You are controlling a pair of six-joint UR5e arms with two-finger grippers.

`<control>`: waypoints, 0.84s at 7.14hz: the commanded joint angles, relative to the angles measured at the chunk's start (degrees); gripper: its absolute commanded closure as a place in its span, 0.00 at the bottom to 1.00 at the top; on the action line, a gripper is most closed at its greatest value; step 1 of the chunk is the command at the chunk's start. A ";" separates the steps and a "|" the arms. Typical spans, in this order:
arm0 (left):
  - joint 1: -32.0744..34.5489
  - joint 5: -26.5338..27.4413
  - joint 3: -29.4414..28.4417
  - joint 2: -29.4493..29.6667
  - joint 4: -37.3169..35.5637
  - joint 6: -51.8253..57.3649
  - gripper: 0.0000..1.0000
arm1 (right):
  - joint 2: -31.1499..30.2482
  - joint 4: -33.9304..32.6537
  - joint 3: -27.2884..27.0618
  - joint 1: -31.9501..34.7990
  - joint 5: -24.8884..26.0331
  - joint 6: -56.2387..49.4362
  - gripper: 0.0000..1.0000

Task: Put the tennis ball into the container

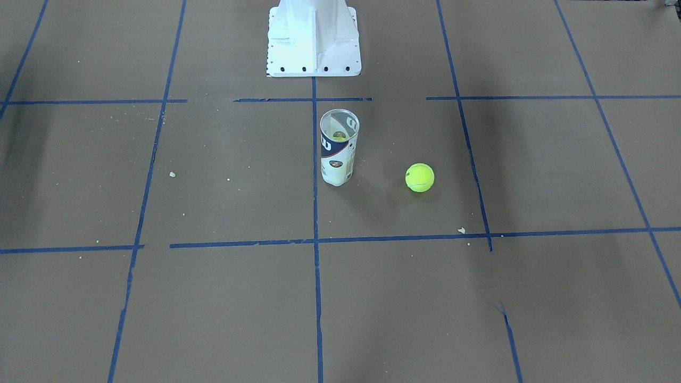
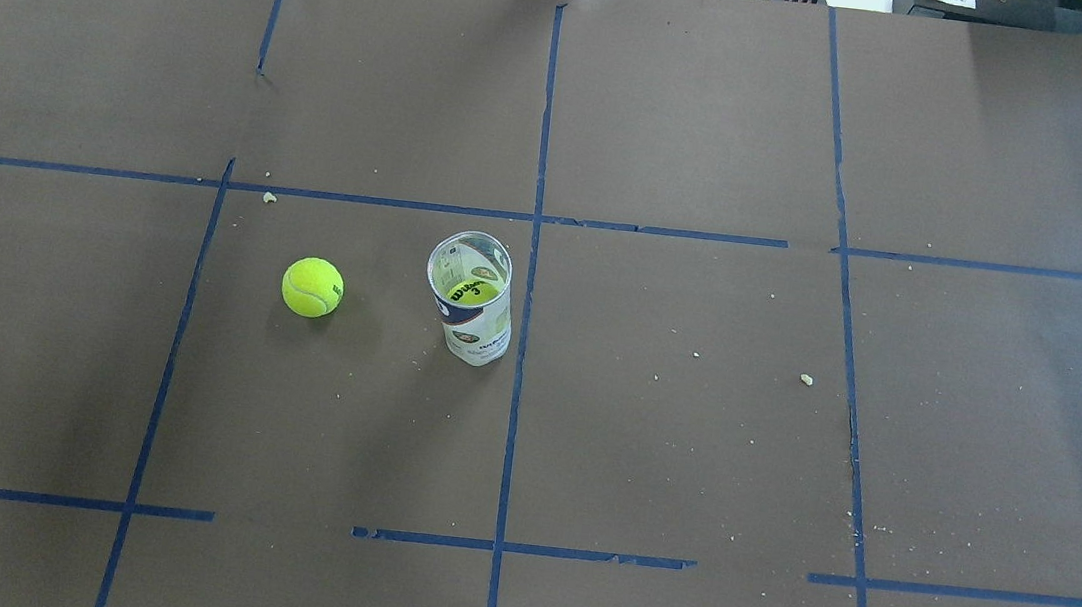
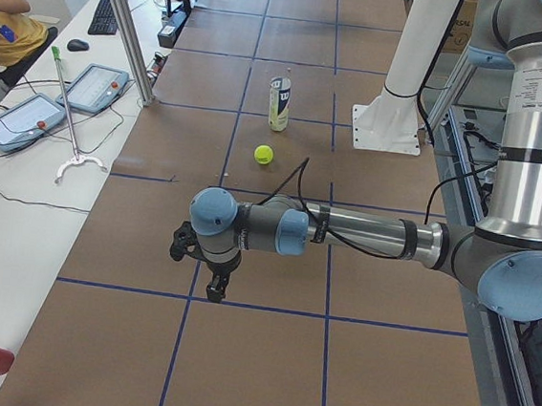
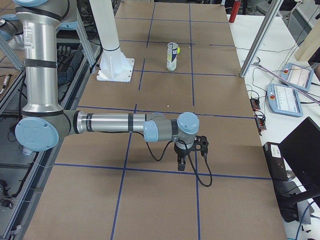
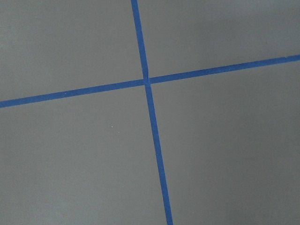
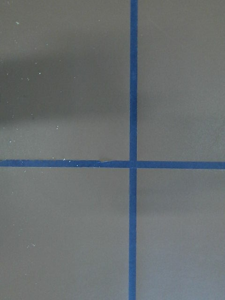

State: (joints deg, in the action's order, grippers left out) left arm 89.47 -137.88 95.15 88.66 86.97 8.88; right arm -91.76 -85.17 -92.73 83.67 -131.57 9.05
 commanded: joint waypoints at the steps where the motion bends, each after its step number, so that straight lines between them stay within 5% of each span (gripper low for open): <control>1: 0.00 -0.10 -0.14 -0.24 0.04 0.09 0.00 | 0.00 0.00 0.00 -0.09 0.00 0.00 0.00; 6: 0.09 -0.45 -0.14 -0.41 0.65 0.08 0.00 | 0.00 0.00 0.00 0.00 0.00 0.00 0.00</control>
State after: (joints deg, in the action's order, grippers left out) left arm 89.55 -138.10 95.24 88.45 87.14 8.43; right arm -91.79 -85.17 -92.72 83.67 -131.57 9.05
